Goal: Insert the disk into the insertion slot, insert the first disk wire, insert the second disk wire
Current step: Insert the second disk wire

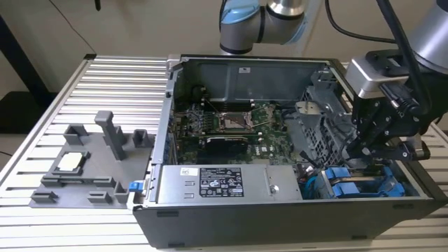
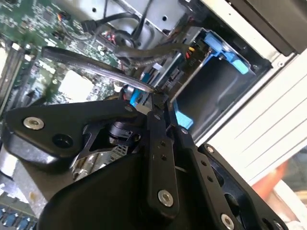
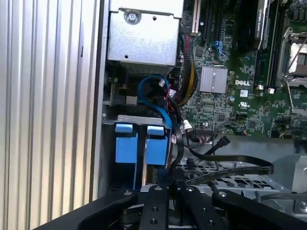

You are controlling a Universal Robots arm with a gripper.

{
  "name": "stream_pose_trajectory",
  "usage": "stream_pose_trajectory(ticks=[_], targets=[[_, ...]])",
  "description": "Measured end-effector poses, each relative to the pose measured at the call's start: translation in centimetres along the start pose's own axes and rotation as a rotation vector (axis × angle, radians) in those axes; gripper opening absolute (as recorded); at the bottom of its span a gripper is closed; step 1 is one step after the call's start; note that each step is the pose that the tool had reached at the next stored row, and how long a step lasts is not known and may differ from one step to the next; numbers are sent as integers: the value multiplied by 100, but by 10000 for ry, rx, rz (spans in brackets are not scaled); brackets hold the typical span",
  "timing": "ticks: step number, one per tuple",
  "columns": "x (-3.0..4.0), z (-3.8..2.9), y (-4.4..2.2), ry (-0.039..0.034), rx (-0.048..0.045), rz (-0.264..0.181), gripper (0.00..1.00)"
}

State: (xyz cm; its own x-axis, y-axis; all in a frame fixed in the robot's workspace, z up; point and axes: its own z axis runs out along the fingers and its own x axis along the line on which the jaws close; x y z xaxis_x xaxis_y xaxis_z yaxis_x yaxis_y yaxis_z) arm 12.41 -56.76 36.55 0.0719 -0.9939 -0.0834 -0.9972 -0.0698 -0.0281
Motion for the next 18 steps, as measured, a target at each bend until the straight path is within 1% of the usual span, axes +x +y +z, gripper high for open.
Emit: stream_pose_trajectory(ticks=[1,2,6,7,8,9,14,15,16,18], targets=[[4,0,-8,-37,-14,10,16],[8,0,-29,-45,-150,22,16],[16,2,-121,-97,-873,88,16],[19,3,-148,-104,-988,97,16],[26,4,-158,-116,-997,101,16],[33,9,-159,-165,-994,114,16],[73,33,-176,-455,-968,172,16],[84,37,-179,-499,-965,180,16],[97,39,-184,-530,-962,185,16],[132,39,-194,-553,-960,193,16]])
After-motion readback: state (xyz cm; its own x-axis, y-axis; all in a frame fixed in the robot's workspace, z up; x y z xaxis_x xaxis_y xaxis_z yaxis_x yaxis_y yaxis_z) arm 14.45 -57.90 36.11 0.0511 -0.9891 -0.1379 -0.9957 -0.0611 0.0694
